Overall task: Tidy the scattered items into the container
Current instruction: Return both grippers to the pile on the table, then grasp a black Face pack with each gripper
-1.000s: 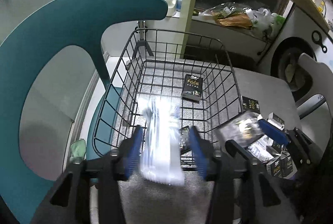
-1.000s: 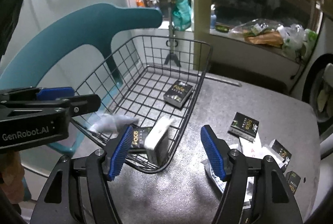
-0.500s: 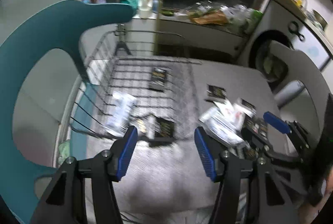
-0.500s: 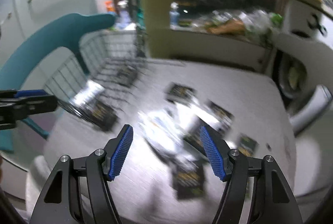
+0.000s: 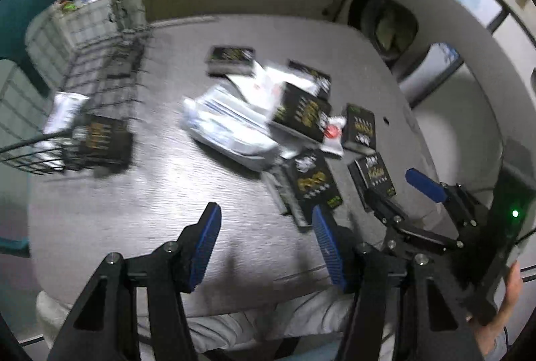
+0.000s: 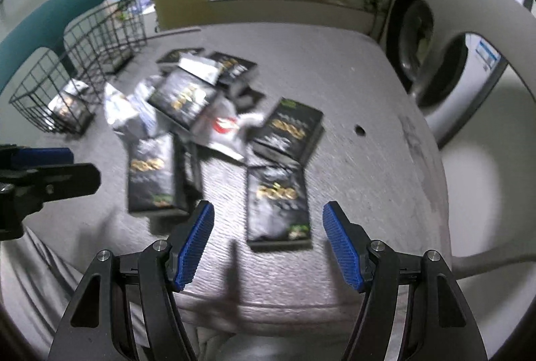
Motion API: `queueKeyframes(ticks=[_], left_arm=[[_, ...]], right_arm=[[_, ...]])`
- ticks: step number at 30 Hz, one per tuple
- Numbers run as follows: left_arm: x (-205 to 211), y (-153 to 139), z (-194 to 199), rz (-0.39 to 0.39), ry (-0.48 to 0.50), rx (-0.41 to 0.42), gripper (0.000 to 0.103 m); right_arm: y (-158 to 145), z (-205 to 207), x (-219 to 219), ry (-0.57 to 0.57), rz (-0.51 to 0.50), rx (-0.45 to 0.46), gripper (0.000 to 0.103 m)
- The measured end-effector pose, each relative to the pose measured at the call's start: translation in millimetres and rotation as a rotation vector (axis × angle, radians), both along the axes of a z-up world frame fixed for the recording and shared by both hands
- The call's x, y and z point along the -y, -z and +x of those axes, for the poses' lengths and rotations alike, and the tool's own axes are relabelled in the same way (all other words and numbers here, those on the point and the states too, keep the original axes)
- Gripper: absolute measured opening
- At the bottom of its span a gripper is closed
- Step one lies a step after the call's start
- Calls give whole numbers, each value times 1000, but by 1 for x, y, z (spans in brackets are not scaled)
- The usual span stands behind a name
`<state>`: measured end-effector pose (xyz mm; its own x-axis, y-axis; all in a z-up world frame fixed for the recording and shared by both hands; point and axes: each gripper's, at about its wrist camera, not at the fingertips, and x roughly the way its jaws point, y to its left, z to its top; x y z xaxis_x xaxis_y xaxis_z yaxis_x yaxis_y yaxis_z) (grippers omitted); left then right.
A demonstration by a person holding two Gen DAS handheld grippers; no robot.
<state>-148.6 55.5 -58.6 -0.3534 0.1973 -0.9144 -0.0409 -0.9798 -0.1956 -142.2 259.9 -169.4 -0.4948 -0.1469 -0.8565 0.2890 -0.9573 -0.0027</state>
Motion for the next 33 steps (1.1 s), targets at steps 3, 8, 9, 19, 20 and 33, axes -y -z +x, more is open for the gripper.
queueKeyframes(ticks=[3,8,9,19,20,33], left_arm=[[-18,11,-9,-6,9,20,63],[-37,20,-23,-22,17,31,63],[-39,22,-25,-25,14,35,63],[-46,39,-44,-64,8,61,46],[-46,40,-44,-59,14,65,44],[-29,25,-32,-40,24,20,63]], right_arm=[[9,-3,-5,-7,-7,12,67],[18,-8,-7,-10,-14,19,67],[19,-9,-7,-10,-17,21,67],[30,-17,-12,19,-51,49,67],[30,-18,-11,20,-54,51,67],[21,-14,3,19,-25,33,54]])
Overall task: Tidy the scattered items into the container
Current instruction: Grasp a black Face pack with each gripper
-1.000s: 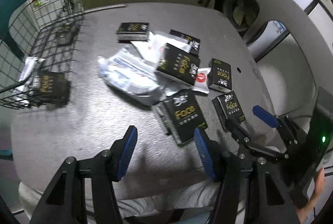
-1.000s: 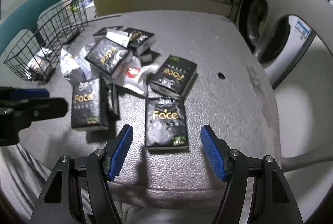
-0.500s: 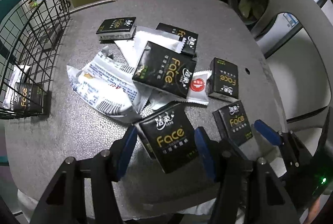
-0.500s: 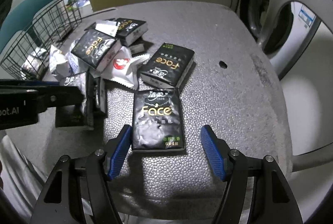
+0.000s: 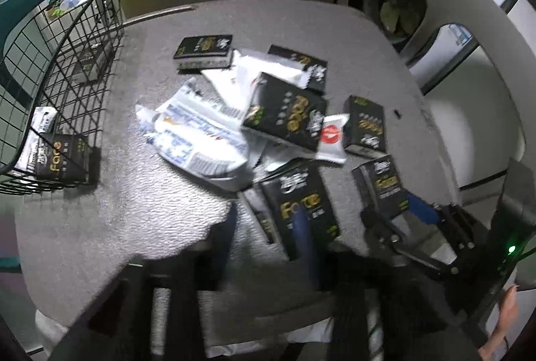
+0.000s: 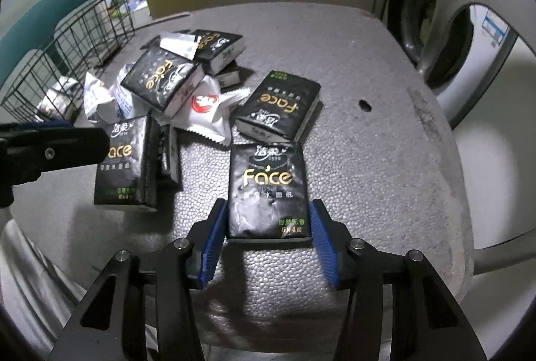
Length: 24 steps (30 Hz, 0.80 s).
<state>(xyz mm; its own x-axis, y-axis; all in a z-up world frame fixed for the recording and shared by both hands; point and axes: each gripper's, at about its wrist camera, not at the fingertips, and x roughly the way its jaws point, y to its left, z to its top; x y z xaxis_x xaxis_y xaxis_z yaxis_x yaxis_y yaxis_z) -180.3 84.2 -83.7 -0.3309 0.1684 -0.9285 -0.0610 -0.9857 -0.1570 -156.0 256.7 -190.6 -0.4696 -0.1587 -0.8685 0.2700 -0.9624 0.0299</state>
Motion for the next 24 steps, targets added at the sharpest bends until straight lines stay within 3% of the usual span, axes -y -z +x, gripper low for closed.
queueKeyframes(ticks=[1,10,11,12,13,14,18,21,23,24], left_arm=[[-3,-3,1,5,-4,-14,72],[-28,8,-13,-20,-8,10,72],[-29,10,-14,-24,-9,13,69],[-29,13,-14,-28,-9,18,51],[-28,15,-15,-25,-6,27,40],[-26,16,-15,-12,-4,29,40],[-11,12,-10,9,6,25,20],[0,9,-3,0,8,22,20],[-1,8,-1,-24,22,15,25],[-2,7,0,-26,18,6,41]], right_arm=[[-1,1,-1,2,-1,-4,58],[-3,-3,-10,13,-19,-2,60],[-2,-3,-10,11,-22,-1,60],[-2,-3,-10,9,-22,-1,60],[-2,-4,-10,7,-20,-3,60],[-2,-4,-9,6,-19,-4,60],[1,-7,-8,13,-10,-3,60],[2,-7,-7,18,-7,-1,60],[1,-7,-7,19,-2,-5,60],[1,-6,-7,19,1,-8,60]])
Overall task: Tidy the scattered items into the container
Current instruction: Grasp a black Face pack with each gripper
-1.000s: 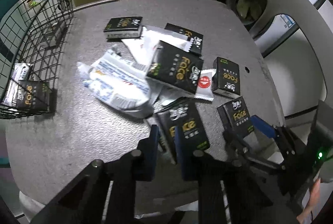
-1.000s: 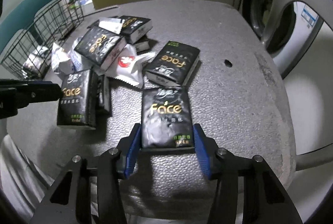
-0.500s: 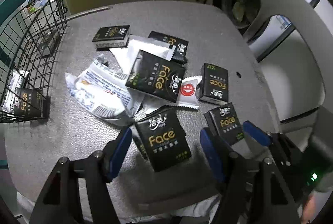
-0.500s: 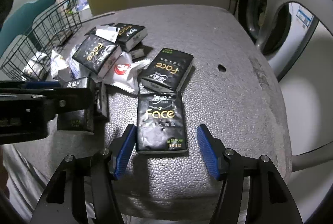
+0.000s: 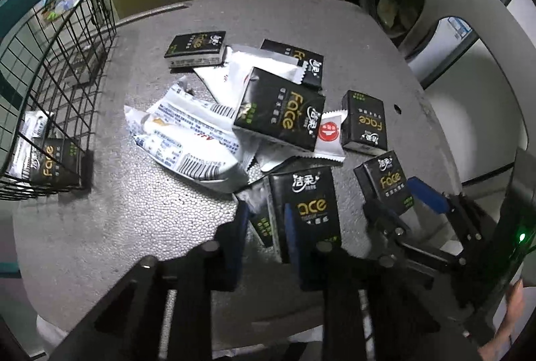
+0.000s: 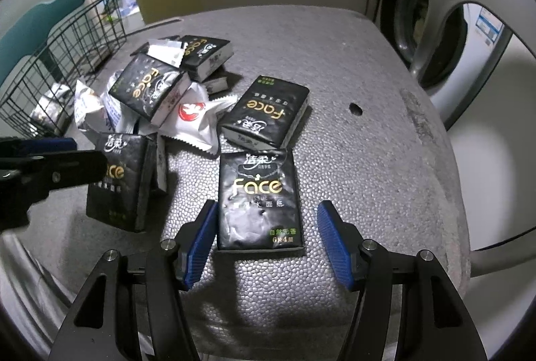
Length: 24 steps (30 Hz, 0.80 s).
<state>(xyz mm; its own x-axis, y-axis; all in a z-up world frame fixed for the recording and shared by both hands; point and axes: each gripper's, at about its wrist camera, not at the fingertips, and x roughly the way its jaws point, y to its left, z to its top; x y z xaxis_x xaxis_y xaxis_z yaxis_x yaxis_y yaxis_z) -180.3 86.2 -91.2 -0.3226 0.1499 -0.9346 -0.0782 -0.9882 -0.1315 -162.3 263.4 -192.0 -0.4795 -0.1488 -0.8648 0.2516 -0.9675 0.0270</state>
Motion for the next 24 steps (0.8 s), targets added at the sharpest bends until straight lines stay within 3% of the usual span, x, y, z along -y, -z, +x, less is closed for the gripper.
queueKeyframes(ticks=[1,3,13,14,15,24], left_arm=[[-2,-1,1,7,-2,-6,62],[-7,-5,1,22,-4,-29,69],[-38,11,-7,-32,13,1,68],[-39,13,-7,-34,15,8,65],[-39,15,-7,-34,21,20,55],[-12,10,9,-10,35,40,49]], right_arm=[[0,0,0,0,3,-2,60],[0,1,0,-1,4,0,60],[5,1,-3,5,-4,11,60],[6,1,-3,4,-2,10,60],[6,2,-2,2,1,9,60],[8,-1,7,2,23,-8,61]])
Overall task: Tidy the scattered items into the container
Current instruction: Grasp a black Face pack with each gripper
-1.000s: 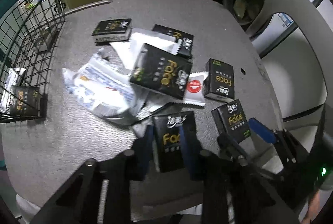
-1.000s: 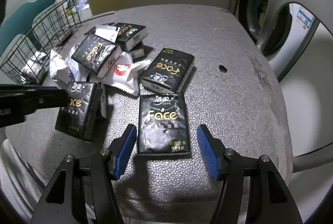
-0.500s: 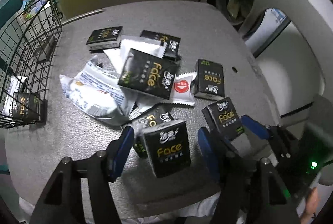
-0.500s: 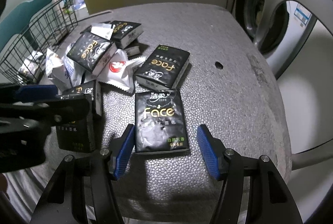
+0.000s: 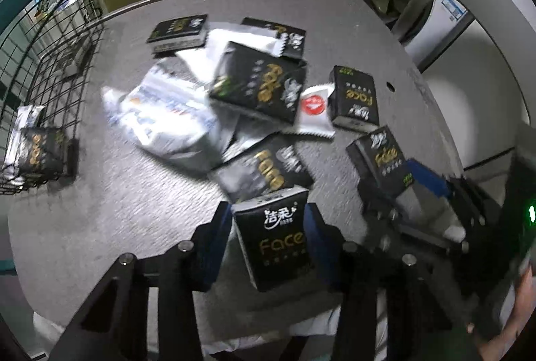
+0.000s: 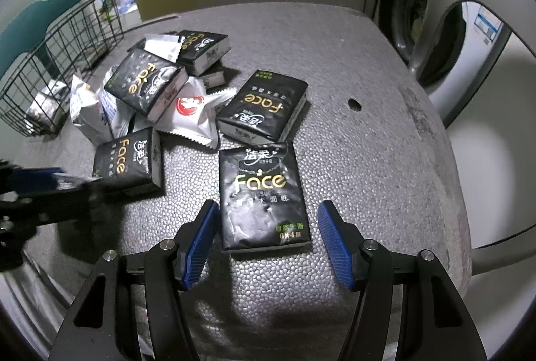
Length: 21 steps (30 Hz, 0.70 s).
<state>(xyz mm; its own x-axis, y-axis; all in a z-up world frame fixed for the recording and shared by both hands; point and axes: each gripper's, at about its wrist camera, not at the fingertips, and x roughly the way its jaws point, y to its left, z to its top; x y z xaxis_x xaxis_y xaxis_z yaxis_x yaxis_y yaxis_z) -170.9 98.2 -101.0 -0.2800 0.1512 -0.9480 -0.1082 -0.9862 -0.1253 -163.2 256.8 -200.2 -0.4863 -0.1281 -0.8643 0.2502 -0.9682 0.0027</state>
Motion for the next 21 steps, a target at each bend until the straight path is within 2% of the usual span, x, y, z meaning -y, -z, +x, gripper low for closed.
queueKeyframes(ticks=[6,8,10,11,19,21], left_arm=[[45,6,15,-37,-34,19,48],[52,10,17,-47,-44,19,52],[54,14,18,-50,-49,17,63],[55,15,19,-52,-52,18,65],[51,25,25,-65,-60,41,66],[49,30,29,-69,-65,48,66]], right_arm=[[1,1,6,-2,17,-11,61],[1,3,7,-11,17,-9,61],[1,4,7,-14,17,-9,61],[1,4,9,-14,17,-9,61],[1,1,5,3,10,-5,61],[1,2,4,10,14,-8,58]])
